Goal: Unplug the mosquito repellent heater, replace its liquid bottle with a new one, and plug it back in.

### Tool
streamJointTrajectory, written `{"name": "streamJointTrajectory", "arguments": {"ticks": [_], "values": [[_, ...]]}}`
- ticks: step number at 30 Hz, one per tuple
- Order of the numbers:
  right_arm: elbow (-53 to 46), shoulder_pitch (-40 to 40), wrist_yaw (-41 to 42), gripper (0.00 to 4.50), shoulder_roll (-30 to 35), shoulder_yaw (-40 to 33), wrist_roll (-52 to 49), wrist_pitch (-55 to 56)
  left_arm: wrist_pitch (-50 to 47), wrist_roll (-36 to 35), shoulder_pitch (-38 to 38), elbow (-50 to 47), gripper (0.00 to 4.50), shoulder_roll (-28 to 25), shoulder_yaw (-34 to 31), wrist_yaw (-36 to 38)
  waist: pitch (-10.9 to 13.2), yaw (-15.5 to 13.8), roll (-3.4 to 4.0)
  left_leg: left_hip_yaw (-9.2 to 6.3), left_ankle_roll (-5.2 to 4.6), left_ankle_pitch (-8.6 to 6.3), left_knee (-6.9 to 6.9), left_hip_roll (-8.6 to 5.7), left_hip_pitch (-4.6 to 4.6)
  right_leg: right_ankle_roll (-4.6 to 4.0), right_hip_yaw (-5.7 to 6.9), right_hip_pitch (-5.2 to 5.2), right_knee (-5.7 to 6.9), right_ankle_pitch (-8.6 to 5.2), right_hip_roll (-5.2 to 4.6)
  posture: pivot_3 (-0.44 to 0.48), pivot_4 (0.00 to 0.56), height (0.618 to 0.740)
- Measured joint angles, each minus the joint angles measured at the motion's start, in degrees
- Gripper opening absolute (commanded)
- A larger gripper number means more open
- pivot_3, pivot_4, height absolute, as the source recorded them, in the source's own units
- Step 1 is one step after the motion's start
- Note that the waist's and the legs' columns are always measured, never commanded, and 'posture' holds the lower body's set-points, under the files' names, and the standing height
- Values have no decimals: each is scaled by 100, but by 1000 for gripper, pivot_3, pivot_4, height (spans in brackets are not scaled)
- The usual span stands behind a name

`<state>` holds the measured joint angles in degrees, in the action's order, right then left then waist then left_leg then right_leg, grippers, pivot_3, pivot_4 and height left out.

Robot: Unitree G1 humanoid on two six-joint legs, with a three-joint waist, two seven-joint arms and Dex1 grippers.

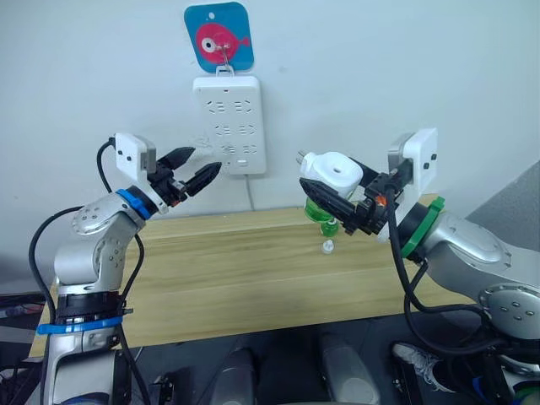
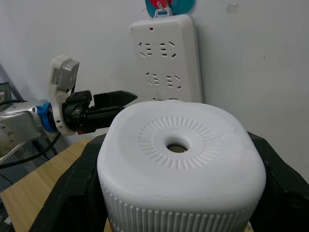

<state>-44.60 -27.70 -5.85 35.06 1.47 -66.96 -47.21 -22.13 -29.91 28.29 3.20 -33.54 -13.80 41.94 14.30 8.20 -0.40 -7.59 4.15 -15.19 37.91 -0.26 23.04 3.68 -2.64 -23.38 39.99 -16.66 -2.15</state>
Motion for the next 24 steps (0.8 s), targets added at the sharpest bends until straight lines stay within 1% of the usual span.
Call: {"name": "streamJointTrajectory", "arguments": {"ticks": [11, 14, 19, 24], "values": [[-178, 194, 126, 3088, 22, -1, 53, -73, 281, 343, 718, 789, 3821, 69, 451, 466, -1, 51, -2, -3, 0, 0, 0, 0, 1, 0, 3, 0, 0, 0, 0, -252, 192, 734], [-197, 250, 128, 3088, 17, -1, 59, -73, 298, 366, 806, 923, 3821, 85, 462, 622, -1, 66, -2, -4, 0, 0, 1, -1, 2, 0, 4, 0, 0, 0, 0, -255, 192, 734], [-235, 265, 126, 3088, -5, 0, 65, -73, 143, 339, 1017, 1048, 3821, 79, 580, 974, -2, 68, -3, -5, 0, 0, 2, -2, 3, 0, 4, 1, -1, 0, -1, -256, 191, 734], [-236, 300, 130, 3088, -6, 0, 73, -73, -171, 220, 1064, 983, 3821, 17, 623, 1328, -2, 133, -3, -6, 0, 0, -1, -1, 2, 0, 6, 1, -2, 0, 0, -256, 191, 734]]}}
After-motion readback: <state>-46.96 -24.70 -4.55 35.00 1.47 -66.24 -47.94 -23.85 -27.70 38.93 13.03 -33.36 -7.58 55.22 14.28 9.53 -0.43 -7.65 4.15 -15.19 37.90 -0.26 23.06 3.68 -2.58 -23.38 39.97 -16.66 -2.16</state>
